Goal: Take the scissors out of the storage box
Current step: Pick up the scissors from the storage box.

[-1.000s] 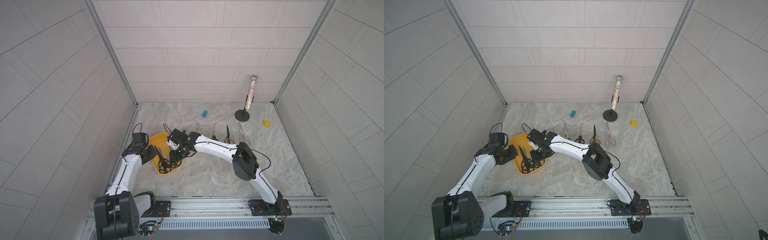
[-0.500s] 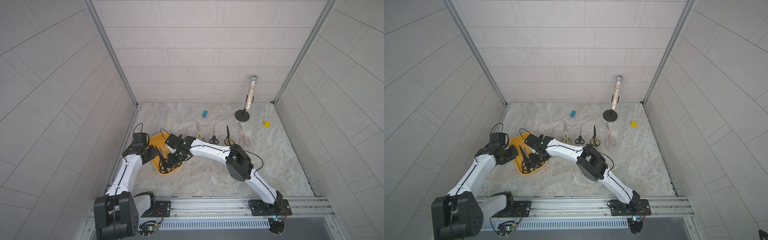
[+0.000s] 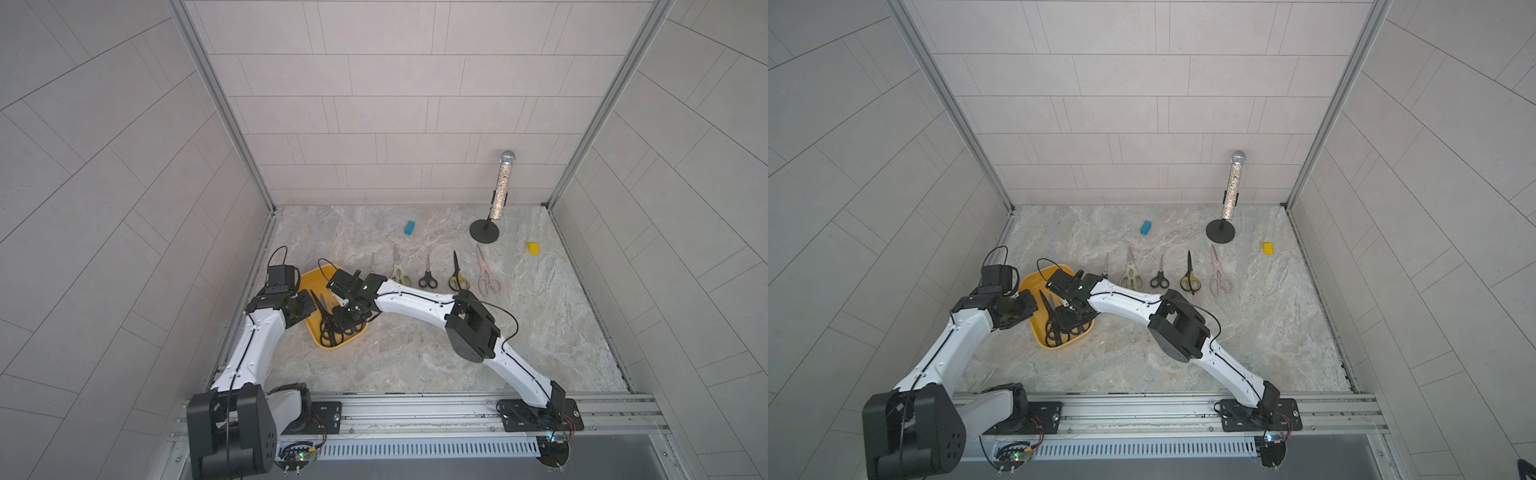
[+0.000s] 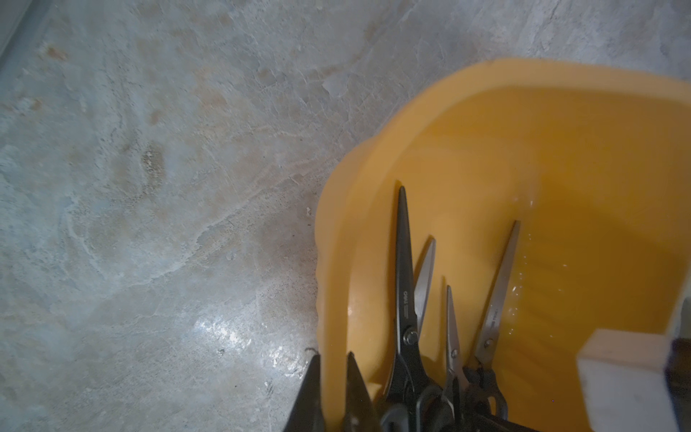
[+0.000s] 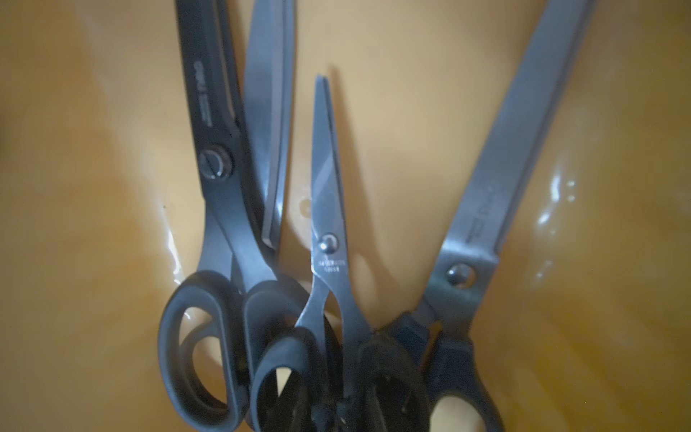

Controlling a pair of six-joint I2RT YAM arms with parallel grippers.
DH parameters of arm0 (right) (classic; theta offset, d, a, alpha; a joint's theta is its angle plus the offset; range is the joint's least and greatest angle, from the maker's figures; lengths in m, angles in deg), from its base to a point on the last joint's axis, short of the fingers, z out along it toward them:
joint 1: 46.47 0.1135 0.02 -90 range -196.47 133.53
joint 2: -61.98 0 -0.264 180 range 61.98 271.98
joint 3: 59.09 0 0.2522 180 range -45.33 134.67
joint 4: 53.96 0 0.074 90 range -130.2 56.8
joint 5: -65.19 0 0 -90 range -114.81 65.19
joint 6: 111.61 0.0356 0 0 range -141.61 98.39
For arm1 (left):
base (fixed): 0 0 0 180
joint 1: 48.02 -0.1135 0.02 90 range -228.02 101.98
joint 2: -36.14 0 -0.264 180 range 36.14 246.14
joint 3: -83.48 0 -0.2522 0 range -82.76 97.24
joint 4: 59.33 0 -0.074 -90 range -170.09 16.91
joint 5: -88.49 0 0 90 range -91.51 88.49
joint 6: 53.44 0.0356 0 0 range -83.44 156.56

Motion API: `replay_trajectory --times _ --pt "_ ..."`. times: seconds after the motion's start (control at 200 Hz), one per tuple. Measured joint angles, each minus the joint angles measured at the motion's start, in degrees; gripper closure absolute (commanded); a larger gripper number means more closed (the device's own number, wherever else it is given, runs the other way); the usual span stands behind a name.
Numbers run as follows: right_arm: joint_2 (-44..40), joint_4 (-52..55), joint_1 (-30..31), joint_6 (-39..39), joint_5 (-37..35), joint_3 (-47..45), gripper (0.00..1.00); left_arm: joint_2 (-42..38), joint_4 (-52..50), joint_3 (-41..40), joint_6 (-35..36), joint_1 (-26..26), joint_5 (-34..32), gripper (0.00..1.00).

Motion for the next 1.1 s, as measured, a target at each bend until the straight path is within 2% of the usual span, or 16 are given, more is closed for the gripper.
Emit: replay_trajectory --times 0.11,0.36,0.855,1.101 --pt "0.0 0.0 0.0 -0.13 0.0 0.0 0.88 -0.02 0.0 0.0 0.0 0.2 -0.35 1.0" --pt "-0.94 1.68 -0.11 -1.25 -0.22 -0.02 0.88 -0.09 -0.02 0.0 -0.02 0.2 -0.9 1.0" --pt "-10.1 4.07 -0.74 -3.39 -1.6 -1.75 0.88 -0.72 0.11 0.0 -0.2 0.28 -1.68 1.0" --pt "-17.27 4.35 -2.89 -4.13 -2.97 -10.4 0.88 -0.87 0.15 0.0 -0.22 0.31 -1.7 1.0"
